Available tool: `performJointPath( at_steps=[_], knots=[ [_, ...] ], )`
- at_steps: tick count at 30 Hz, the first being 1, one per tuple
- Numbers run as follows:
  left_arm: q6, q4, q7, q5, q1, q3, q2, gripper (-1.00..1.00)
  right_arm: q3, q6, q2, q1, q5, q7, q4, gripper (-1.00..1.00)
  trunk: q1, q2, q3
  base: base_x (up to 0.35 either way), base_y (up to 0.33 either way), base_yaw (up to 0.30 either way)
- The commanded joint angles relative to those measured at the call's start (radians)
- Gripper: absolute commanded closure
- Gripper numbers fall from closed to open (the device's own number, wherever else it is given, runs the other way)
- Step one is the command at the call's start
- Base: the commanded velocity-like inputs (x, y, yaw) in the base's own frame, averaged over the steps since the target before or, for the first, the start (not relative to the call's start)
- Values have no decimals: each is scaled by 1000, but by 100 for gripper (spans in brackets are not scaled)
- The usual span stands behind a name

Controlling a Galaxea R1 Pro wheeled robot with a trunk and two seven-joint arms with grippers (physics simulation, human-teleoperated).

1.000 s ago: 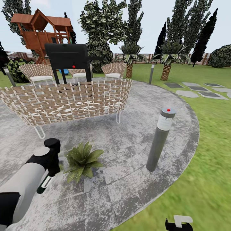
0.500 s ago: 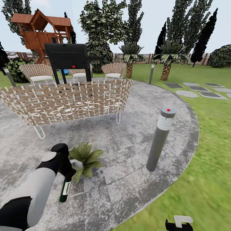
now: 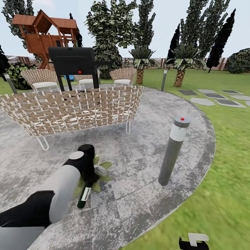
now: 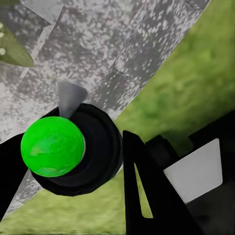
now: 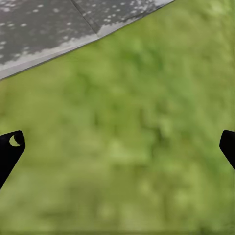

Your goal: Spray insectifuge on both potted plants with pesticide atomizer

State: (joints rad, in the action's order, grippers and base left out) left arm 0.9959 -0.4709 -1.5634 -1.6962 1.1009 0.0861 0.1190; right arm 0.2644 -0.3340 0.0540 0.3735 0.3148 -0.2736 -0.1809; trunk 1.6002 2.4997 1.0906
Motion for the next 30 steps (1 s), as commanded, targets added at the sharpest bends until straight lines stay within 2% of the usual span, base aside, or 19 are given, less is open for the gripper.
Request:
performJointPath(
  at_steps=[1,3,6,8,10,13,17,21,24,25,27,30],
  knots=[
    [11,12,-7,-10,10,9,-2,100,7,-3,0,1,10,-2,1,-100,0,0,1,0,0,0],
    [13,22,-7,-8,14,10,-20,100,7,-3,0,1,10,-2,1,-100,0,0,1,0,0,0],
    [19,24,-7,-4,10,23,-68,100,7,-3,0,1,10,-2,1,-100,0,0,1,0,0,0],
    [22,18,-7,-3,-17,75,-100,100,7,-3,1,1,11,0,2,-100,0,0,1,0,0,0],
    [22,-35,-7,-9,-60,137,-113,100,6,-3,2,1,13,2,3,-100,0,0,1,0,0,0],
    [23,-131,-7,-12,-126,164,-107,100,6,-3,4,1,13,2,3,-100,0,0,1,0,0,0],
    [23,-163,-7,-14,-147,169,-104,100,6,-2,4,1,12,2,3,-100,0,0,1,0,0,0],
    [24,-170,-7,-16,-134,167,-95,100,7,-1,4,1,12,2,3,-100,0,0,1,0,0,0],
    [25,-170,-7,-39,-91,166,-71,100,7,0,4,1,12,2,3,-100,0,0,1,0,0,0],
    [25,-167,-7,-57,-65,171,-67,100,7,0,4,1,12,2,3,-100,0,0,1,0,0,0],
    [26,-166,-7,-77,-40,176,-65,100,7,0,4,1,11,2,3,-100,0,0,1,0,0,0],
    [25,-173,-7,-85,-41,175,-67,100,7,1,4,1,12,2,3,-100,0,0,1,0,0,0]
  ],
)
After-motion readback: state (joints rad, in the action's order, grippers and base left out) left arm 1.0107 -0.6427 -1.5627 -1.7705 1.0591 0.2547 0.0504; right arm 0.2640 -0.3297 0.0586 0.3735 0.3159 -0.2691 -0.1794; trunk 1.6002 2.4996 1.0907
